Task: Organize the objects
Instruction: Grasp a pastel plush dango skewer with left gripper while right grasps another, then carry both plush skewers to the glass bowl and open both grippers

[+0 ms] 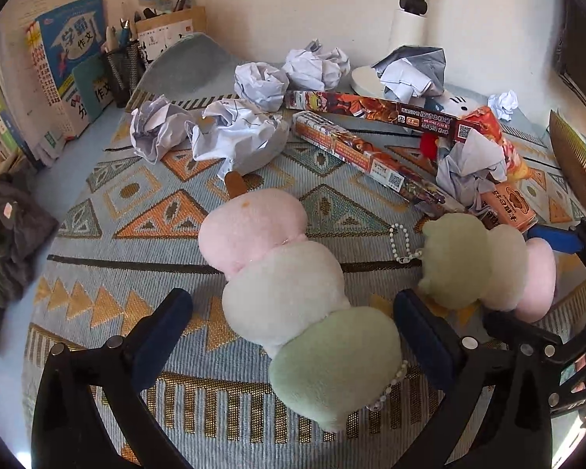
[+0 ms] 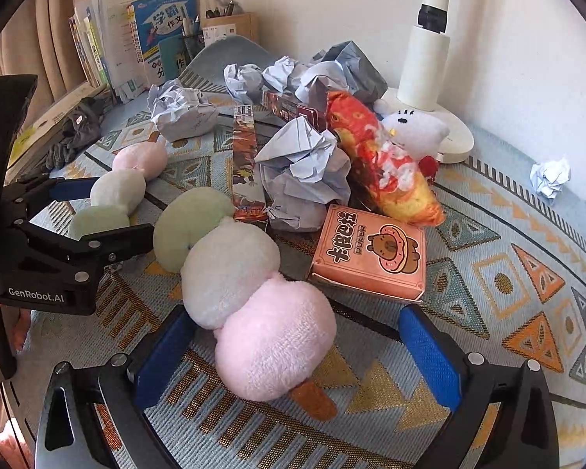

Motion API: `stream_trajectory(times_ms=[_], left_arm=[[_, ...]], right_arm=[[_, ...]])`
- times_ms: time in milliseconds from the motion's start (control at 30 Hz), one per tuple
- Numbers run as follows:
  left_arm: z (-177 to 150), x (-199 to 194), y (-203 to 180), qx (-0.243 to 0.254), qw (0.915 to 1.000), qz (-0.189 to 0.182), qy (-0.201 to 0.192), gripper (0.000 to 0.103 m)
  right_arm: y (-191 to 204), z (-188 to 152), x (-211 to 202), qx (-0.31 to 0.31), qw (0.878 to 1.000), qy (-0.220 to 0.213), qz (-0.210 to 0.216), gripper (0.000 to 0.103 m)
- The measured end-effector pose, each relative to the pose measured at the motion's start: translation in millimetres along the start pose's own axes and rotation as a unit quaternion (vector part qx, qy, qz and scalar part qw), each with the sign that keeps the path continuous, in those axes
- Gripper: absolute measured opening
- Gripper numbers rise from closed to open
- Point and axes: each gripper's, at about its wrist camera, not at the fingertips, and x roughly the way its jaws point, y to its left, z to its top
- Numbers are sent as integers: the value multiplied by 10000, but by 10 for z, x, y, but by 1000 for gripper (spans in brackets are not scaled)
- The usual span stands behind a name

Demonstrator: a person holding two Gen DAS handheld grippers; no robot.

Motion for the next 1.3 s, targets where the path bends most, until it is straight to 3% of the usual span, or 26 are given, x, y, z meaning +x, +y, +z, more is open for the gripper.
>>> stream_trajectory(times_ms=[267,333,367,400,467,600,733,833,1000,1300], left_arm=[[6,2,10,2,10000,-3,-1,103],[1,-8,11,-15,10000,0,-17,100],[-24,-90,6,-84,9998,60,-144,66],[-49,-171,16,-241,9991,159,-321,52],[-109,-214,55,-585,9976,219,-287,53],[-229,-331,-28,-774,9960,344,-281,53],[-230,-540,-161,-1200,9916,-152,-459,53],[-102,-686,-369,-1239,9890,-503,-627,54],[290,-685,-880,-1217,9854,-1000,-640,55],[1106,-205,-2359,-206,9878,-1474,-448,55]], right_arm=[[128,24,29,-625,9970,1,460,102],[191,10,-33,-815,9948,-155,589,74],[220,12,-71,-899,9937,-167,642,48],[245,22,-79,-960,9932,-67,657,48],[249,28,-97,-1040,9916,10,770,48],[159,56,-185,-839,9890,148,1212,48],[24,91,-543,-943,9889,-177,1137,48],[-226,137,-804,-811,9903,-336,1073,48],[-908,171,-1135,-390,9969,-477,489,48],[-2170,100,-1682,644,9944,-663,-504,48]])
